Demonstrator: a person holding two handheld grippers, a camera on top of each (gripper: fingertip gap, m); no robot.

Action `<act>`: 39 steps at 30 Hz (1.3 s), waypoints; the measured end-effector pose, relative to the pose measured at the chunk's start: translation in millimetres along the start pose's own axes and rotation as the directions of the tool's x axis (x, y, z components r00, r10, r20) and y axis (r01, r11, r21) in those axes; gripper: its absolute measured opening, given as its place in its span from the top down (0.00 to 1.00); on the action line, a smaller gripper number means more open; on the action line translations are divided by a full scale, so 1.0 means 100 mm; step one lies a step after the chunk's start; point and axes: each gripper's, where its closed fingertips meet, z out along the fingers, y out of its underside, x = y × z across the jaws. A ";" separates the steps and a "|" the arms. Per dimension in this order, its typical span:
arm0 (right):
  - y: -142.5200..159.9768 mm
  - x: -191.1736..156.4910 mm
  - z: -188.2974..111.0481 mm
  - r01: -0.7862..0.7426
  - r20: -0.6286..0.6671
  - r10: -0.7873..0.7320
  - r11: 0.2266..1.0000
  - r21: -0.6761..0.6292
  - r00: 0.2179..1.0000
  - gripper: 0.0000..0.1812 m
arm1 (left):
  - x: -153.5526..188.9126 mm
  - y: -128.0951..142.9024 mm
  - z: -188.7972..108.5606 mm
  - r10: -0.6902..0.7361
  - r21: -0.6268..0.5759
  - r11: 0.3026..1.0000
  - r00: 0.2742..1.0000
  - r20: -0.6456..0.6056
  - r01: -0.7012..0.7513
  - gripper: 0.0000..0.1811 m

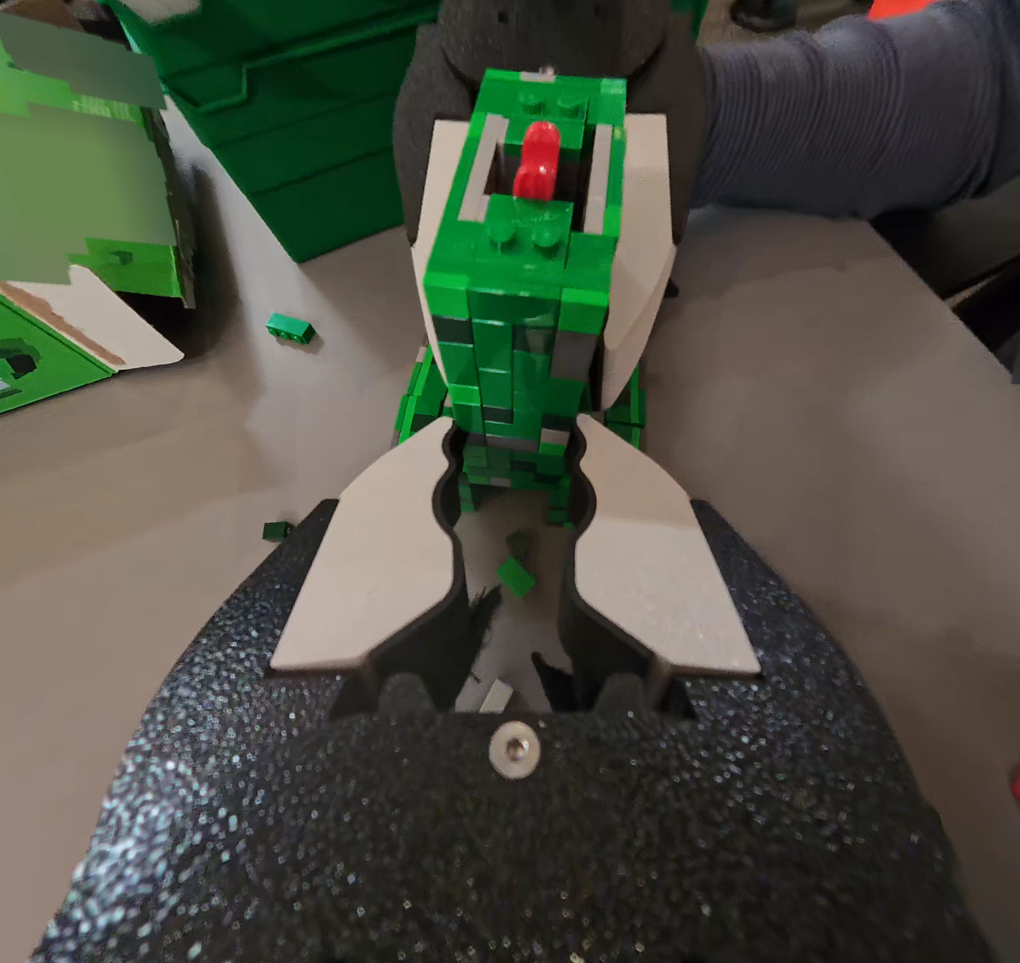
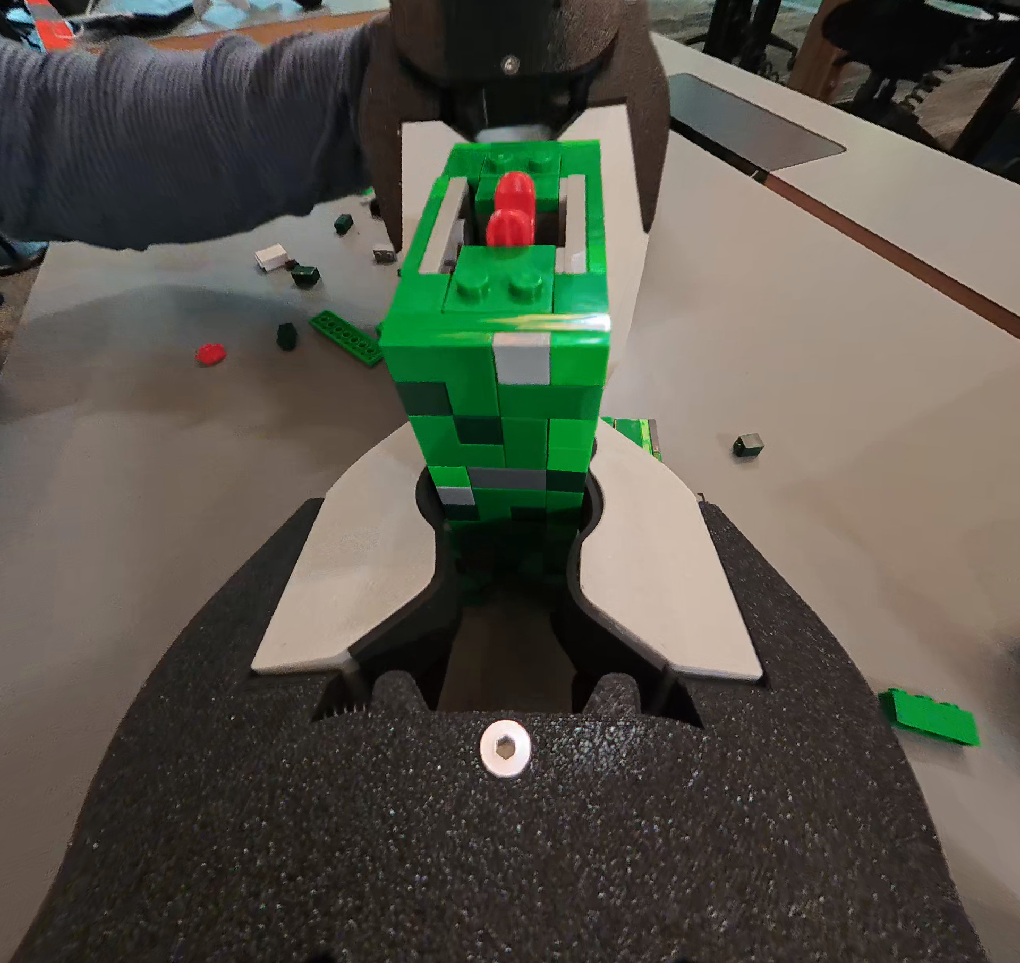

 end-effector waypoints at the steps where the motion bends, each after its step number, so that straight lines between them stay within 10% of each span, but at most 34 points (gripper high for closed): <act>1: 0.00 0.00 0.00 0.004 0.003 -0.004 1.000 -0.006 1.000 0.76 | 0.00 0.00 0.00 0.006 -0.017 1.000 1.000 -0.011 -0.006 0.80; 11: -0.01 0.02 0.00 -0.022 0.013 0.022 0.999 0.024 1.000 0.76 | 0.00 -0.04 0.00 -0.057 0.115 0.992 0.998 -0.040 0.061 0.79; 14: -0.04 0.03 0.01 -0.040 0.004 0.040 0.998 0.047 0.999 0.76 | 0.00 -0.25 -0.08 -0.097 0.258 0.960 0.994 -0.041 0.105 0.59; 19: -0.20 0.02 -0.01 -0.007 -0.022 0.009 0.993 0.118 1.000 0.76 | -0.01 -0.36 -0.09 -0.047 0.264 0.963 0.999 -0.002 0.045 0.79; 29: -0.14 -0.10 -0.02 0.069 0.100 -0.070 0.998 0.011 0.993 0.77 | 0.13 -0.30 -0.14 0.054 0.097 0.995 0.984 -0.168 -0.038 0.79; 39: -0.14 -0.06 -0.08 0.073 0.068 -0.075 0.996 0.043 0.995 0.77 | 0.01 -0.42 -0.45 -0.007 0.257 0.963 0.965 -0.263 0.078 0.80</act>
